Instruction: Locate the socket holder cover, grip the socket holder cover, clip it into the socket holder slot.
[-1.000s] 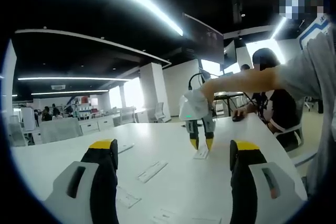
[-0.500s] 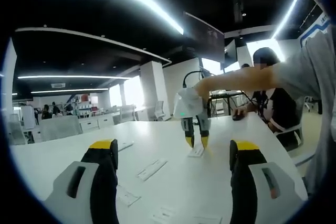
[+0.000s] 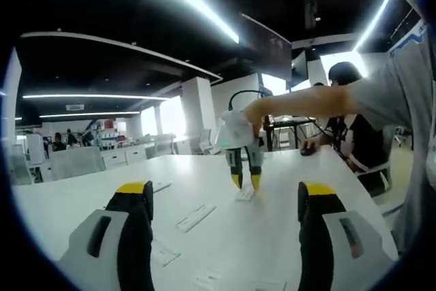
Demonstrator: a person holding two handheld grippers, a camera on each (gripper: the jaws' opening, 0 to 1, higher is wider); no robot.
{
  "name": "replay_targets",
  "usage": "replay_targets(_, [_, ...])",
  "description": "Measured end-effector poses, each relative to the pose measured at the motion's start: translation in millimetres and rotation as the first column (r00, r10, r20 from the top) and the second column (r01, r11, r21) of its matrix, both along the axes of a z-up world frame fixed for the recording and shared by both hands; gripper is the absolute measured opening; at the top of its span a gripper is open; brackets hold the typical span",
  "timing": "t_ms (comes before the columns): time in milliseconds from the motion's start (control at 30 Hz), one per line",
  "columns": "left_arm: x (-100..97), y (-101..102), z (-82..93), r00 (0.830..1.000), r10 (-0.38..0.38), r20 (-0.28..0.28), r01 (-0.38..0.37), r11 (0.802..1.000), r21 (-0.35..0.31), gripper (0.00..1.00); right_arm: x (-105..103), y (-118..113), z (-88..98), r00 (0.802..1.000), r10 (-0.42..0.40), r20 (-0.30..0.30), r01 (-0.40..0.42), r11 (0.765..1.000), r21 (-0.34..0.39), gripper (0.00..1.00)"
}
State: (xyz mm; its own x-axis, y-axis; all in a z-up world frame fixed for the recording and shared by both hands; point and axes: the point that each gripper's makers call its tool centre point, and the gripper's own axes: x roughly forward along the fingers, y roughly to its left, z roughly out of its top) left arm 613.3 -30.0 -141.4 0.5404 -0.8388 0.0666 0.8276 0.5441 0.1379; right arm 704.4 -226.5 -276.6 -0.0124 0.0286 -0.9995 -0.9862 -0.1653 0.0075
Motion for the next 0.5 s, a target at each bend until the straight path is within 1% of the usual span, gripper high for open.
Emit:
replay_targets(67, [-0.6, 0, 0.6, 1.000, 0.000, 0.003, 0.000, 1.000, 0.000, 0.86, 3, 1, 0.2, 1.000, -0.003, 0.000, 0.003, 1.000, 0.000, 0.26])
replay_targets(100, [-0.9, 0, 0.8, 1.000, -0.001, 0.003, 0.001, 1.000, -0.001, 0.86, 0, 1, -0.7, 1.000, 0.001, 0.002, -0.001, 1.000, -0.004, 0.26])
replay_targets(467, [-6.0, -2, -1.3, 1.000, -0.005, 0.003, 0.005, 1.000, 0.009, 0.86, 18, 6, 0.9, 1.000, -0.009, 0.018, 0.009, 1.000, -0.001, 0.26])
replay_targets(500, [-6.9, -3, -1.1, 1.000, -0.007, 0.005, 0.007, 1.000, 0.008, 0.86, 17, 6, 1.1, 1.000, -0.011, 0.022, 0.011, 1.000, -0.003, 0.26])
